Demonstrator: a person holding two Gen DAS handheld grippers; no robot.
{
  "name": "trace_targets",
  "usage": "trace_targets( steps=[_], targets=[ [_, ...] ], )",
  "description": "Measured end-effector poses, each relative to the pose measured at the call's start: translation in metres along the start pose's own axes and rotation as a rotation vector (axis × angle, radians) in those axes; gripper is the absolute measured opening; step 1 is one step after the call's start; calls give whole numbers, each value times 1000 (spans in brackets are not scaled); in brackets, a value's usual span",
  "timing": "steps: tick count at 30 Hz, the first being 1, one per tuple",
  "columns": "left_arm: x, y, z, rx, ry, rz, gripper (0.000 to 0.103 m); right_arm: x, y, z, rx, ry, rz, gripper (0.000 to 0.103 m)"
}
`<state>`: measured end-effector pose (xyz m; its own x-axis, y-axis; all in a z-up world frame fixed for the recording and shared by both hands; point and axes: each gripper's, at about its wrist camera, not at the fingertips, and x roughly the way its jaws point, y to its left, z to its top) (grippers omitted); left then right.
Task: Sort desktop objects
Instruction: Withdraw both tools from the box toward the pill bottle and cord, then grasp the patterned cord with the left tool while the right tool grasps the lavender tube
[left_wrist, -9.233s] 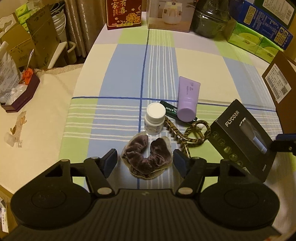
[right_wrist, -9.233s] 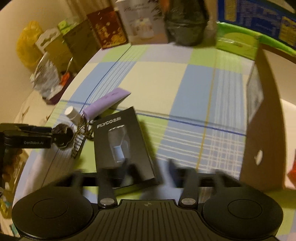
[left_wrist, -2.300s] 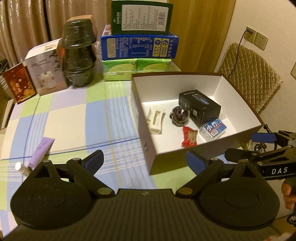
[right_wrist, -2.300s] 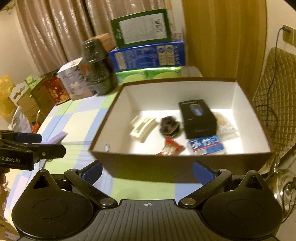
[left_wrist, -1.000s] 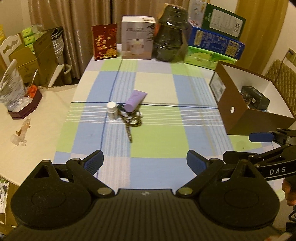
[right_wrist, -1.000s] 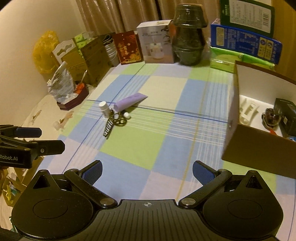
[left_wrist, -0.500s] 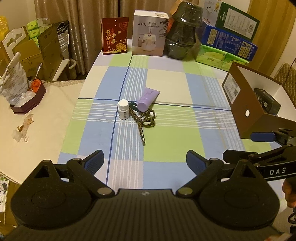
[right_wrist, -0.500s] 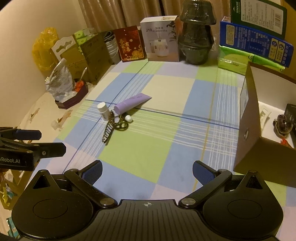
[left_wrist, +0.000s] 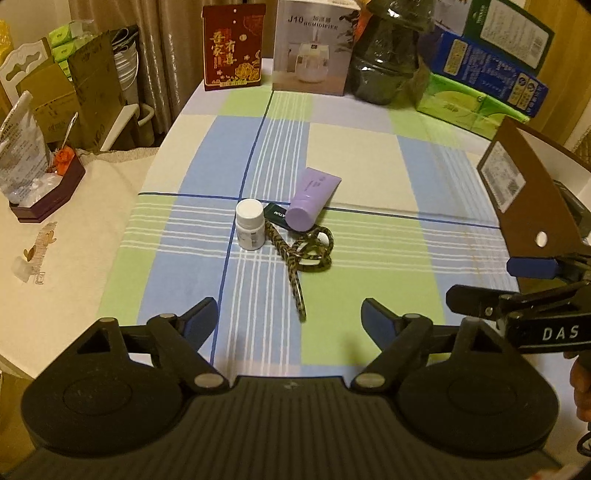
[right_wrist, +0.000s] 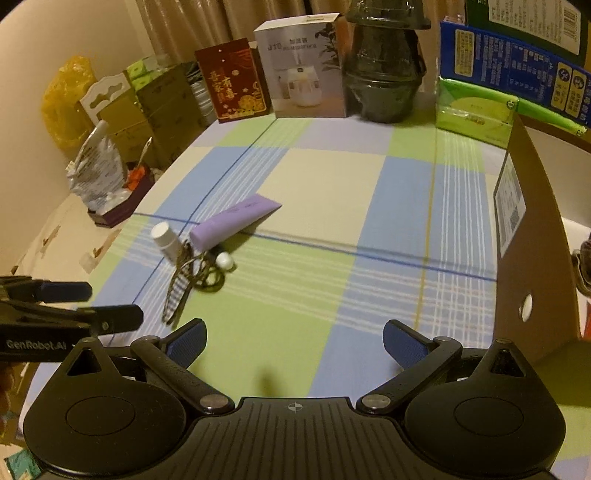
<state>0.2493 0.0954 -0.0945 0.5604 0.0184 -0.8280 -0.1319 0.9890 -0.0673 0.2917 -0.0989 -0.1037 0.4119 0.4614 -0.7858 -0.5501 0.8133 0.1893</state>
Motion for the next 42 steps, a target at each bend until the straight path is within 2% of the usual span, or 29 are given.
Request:
trace_targets(
  steps=[7, 11, 15, 18, 20, 22, 25, 30, 36, 39, 42],
  targets=[
    [30, -6, 13, -12, -20, -2, 80, 18, -14, 17, 21, 7, -12, 100],
    [49, -10, 19, -17, -29, 0, 71, 24, -21, 23, 30, 11, -16, 100],
    [67, -15, 25, -4, -24, 20, 71, 27, -28, 27, 42, 14, -18, 100],
    [78, -18, 30, 9, -22, 34, 60, 29, -33, 28, 51, 18, -21, 100],
    [83, -20, 31, 25, -24, 39, 48, 30, -36, 28, 56, 20, -23, 100],
    [86, -22, 31, 47, -22, 47, 43, 31, -38, 28, 62, 23, -24, 100],
    [85, -25, 27, 86, -31, 49, 39, 32, -42, 27, 71, 27, -22, 100],
    [76, -25, 16, 119, -14, 24, 38, 36, -41, 25, 78, 45, -10, 100],
    [51, -17, -12, 162, 14, -8, 38, 41, -31, 23, 52, 57, 12, 100],
    [38, -5, -27, 150, 23, 9, 38, 45, -21, 23, 23, 60, 32, 100],
    [28, 15, -36, 91, 27, 46, 38, 49, -8, 23, -15, 62, 58, 100]
  ],
)
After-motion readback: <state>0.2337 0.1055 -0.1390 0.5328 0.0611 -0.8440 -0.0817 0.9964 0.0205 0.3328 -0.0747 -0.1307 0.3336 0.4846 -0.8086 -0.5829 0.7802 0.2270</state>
